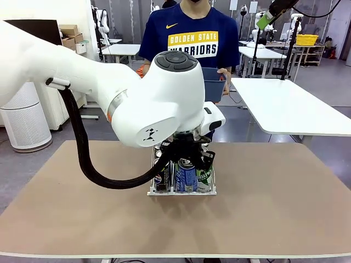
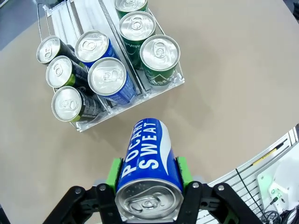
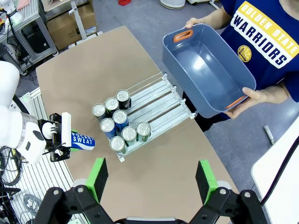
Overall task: Fill the beverage cans into the dispenser.
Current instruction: Place the picked Ionic drink in the line of the Automatic Can Dispenser with the same cans.
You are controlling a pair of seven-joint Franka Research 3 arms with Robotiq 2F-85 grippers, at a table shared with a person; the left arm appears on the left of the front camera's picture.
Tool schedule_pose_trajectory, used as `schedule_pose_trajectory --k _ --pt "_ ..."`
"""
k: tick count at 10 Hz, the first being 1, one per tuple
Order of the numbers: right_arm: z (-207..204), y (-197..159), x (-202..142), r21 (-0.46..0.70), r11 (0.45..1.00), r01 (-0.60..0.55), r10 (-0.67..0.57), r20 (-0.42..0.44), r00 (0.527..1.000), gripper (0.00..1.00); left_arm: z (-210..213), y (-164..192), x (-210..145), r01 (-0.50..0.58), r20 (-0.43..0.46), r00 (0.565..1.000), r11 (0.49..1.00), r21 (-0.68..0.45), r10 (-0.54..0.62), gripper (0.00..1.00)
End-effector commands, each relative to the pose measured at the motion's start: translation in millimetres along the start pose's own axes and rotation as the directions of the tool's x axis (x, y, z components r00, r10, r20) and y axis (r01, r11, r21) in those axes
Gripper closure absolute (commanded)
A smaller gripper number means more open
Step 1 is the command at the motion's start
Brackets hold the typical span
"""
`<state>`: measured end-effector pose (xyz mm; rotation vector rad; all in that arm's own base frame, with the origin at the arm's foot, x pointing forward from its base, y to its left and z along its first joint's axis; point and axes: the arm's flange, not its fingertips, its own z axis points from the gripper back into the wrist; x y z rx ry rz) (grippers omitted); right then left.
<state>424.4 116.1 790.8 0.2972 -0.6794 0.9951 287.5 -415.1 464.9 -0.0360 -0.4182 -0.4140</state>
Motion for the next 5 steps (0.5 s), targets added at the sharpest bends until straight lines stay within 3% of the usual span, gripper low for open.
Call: schedule_pose_trajectory --k 1,3,5 --pt "-0.1 0.3 -1.2 0.001 1.000 0.002 -0.002 -0.001 1.000 0.00 3.0 1.6 -2.9 -0.004 -0.015 1.000 1.000 0.022 0.004 0.43" --pt "-0.1 0.3 -1.2 0.001 1.000 0.002 -0.002 -0.001 1.000 0.00 -0.7 0.3 -1.0 0.000 -0.008 1.000 1.000 0.005 0.000 0.43" --pt "-0.1 0.3 -1.2 0.001 1.000 0.002 -0.002 -0.001 1.000 0.00 -15.1 15.9 7.0 0.090 -0.010 0.996 0.996 -0.014 -0.090 0.43"
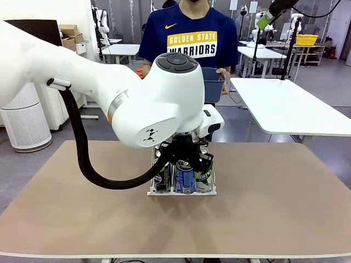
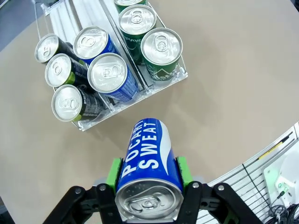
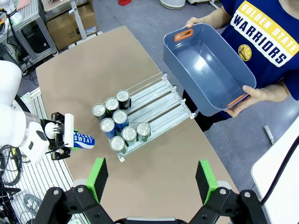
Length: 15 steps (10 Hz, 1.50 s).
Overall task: Fill the beverage cans into the dispenser.
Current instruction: Place the picked Ionic drink in the line of the Automatic Can Dispenser with the same cans.
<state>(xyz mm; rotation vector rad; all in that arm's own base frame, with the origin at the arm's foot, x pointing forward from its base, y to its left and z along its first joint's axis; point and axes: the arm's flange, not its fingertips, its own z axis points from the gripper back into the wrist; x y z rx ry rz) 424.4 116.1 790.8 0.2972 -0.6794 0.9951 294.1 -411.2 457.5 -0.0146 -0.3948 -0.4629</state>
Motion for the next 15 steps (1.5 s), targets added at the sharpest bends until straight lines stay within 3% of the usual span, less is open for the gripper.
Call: schedule_pose_trajectory --k 1,5,8,15 --pt "-0.1 0.3 -1.1 0.001 1.000 0.002 -0.002 -0.001 1.000 0.00 -11.6 13.4 8.4 0.059 0.014 0.998 0.998 -0.027 -0.058 0.43" --pt "-0.1 0.3 -1.1 0.001 1.000 0.002 -0.002 -0.001 1.000 0.00 -32.9 31.9 27.2 0.090 0.061 0.994 0.995 -0.052 -0.087 0.43" --pt "-0.1 0.3 -1.1 0.001 1.000 0.002 -0.002 -0.001 1.000 0.00 -49.6 47.9 45.7 0.052 0.093 0.994 0.999 0.009 -0.052 0.43" --pt "-0.1 0.3 -1.1 0.001 1.000 0.002 -0.002 -0.001 1.000 0.00 -75.5 66.3 75.4 0.015 0.071 0.997 1.000 -0.003 -0.015 0.43"
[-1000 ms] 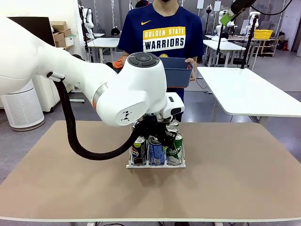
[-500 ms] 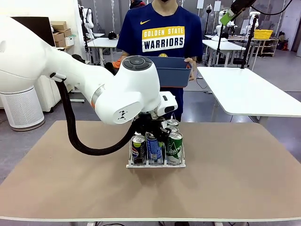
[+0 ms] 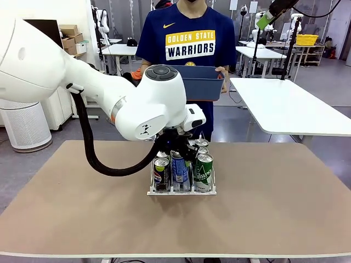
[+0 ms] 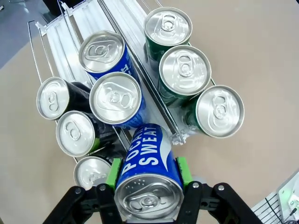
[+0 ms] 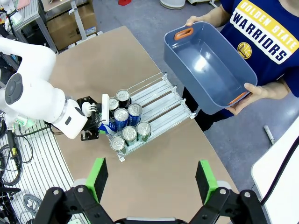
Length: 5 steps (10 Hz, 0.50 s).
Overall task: Fill the beverage cans into the dispenser.
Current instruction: Place the picked Ionic drink in the line of the Automatic Can Dispenser with the same cans.
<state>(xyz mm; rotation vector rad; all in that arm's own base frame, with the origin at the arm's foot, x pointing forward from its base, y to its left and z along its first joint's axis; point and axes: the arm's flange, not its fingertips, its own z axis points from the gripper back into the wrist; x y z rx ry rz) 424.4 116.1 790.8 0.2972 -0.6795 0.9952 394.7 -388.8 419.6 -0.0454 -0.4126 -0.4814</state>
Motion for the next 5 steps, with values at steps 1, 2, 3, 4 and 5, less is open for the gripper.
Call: schedule_pose_trajectory --k 1,2,3,4,5 --pt "-0.1 0.3 -1.2 0.001 1.000 0.002 -0.002 -0.001 1.000 0.00 -10.5 3.1 19.3 -0.002 0.034 0.999 1.000 0.015 0.002 0.43" --pt "-0.1 0.3 -1.2 0.001 1.000 0.002 -0.002 -0.001 1.000 0.00 -16.4 0.1 22.5 -0.003 0.016 1.000 1.000 0.009 0.003 0.43" --pt "-0.1 0.3 -1.2 0.001 1.000 0.002 -0.002 -0.001 1.000 0.00 -21.5 1.4 21.2 0.006 -0.019 1.000 1.000 0.003 -0.006 0.43" --pt "-0.1 0.3 -1.2 0.001 1.000 0.002 -0.002 -0.001 1.000 0.00 -25.6 1.0 18.9 0.008 -0.054 0.999 1.000 -0.004 -0.008 0.43" --pt "-0.1 0.3 -1.2 0.001 1.000 0.002 -0.002 -0.001 1.000 0.00 -31.0 -2.7 18.6 -0.006 -0.090 0.996 1.000 -0.001 0.006 0.43"
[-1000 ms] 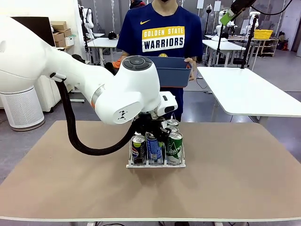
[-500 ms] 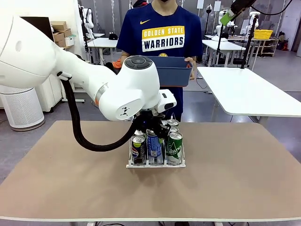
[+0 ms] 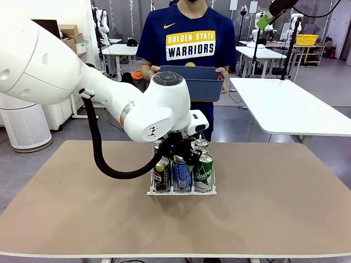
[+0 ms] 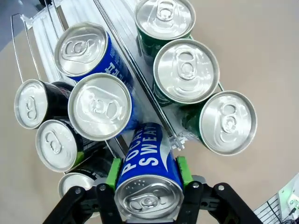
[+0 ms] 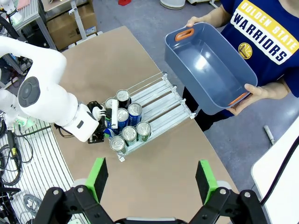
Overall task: Fill the beverage cans into the dispenser.
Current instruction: Place the picked Ionic drink in the line of the Automatic Can Dispenser with the same cans.
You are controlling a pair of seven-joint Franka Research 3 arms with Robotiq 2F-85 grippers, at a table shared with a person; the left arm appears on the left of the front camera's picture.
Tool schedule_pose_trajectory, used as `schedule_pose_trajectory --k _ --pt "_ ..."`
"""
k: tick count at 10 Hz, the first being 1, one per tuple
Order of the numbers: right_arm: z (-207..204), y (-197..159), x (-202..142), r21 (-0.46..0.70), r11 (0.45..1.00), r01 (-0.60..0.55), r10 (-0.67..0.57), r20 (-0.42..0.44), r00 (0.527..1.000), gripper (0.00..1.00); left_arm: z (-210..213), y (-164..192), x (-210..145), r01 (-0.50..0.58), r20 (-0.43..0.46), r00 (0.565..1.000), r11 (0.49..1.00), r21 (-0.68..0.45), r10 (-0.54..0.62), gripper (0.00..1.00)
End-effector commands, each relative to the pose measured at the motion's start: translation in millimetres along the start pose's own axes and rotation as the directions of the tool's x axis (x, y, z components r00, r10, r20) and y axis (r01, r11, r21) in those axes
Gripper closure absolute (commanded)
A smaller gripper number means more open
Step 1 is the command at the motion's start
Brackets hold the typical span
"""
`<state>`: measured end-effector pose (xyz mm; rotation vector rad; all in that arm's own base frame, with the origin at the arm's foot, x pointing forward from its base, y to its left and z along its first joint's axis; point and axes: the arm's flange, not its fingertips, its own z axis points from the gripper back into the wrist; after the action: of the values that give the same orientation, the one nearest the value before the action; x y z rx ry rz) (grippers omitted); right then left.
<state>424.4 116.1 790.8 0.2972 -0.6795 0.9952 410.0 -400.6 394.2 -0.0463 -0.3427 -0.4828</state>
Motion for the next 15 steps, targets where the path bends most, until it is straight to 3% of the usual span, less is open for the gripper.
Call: schedule_pose_trajectory --k 1,3,4,9,10,11,12,13,14,15 --pt "-0.1 0.3 -1.2 0.001 1.000 0.002 -0.002 -0.001 1.000 0.00 -2.0 0.2 9.9 -0.006 -0.042 0.999 1.000 0.012 0.007 0.43" --pt "-0.1 0.3 -1.2 0.001 1.000 0.002 -0.002 -0.001 1.000 0.00 -2.6 3.6 8.3 0.000 -0.082 0.997 1.000 -0.011 -0.001 0.43" --pt "-0.1 0.3 -1.2 0.001 1.000 0.002 -0.002 -0.001 1.000 0.00 -5.5 0.4 3.3 -0.006 -0.031 1.000 1.000 0.004 0.006 0.43" --pt "-0.1 0.3 -1.2 0.001 1.000 0.002 -0.002 -0.001 1.000 0.00 -5.5 0.4 3.3 -0.006 -0.031 1.000 1.000 0.004 0.006 0.43" --pt "-0.1 0.3 -1.2 0.001 1.000 0.002 -0.002 -0.001 1.000 0.00 -5.9 1.2 5.5 -0.007 -0.042 0.999 1.000 0.000 0.007 0.24" --pt "-0.1 0.3 -1.2 0.001 1.000 0.002 -0.002 -0.001 1.000 0.00 -5.0 5.9 9.5 -0.019 -0.043 0.999 1.000 0.008 0.020 0.23" --pt "-0.1 0.3 -1.2 0.001 1.000 0.002 -0.002 -0.001 1.000 0.00 2.0 11.3 6.9 -0.033 -0.037 0.999 0.999 0.019 0.033 0.04" --pt "-0.1 0.3 -1.2 0.001 1.000 0.002 -0.002 -0.001 1.000 0.00 14.7 5.5 2.6 -0.057 -0.008 0.998 0.997 0.045 0.057 0.18" --pt "-0.1 0.3 -1.2 0.001 1.000 0.002 -0.002 -0.001 1.000 0.00 28.2 -3.2 1.3 -0.079 0.025 0.997 0.994 0.071 0.077 0.00" --pt "-0.1 0.3 -1.2 0.001 1.000 0.002 -0.002 -0.001 1.000 0.00 42.3 -2.0 1.3 -0.069 0.050 0.997 0.994 0.087 0.064 0.00"
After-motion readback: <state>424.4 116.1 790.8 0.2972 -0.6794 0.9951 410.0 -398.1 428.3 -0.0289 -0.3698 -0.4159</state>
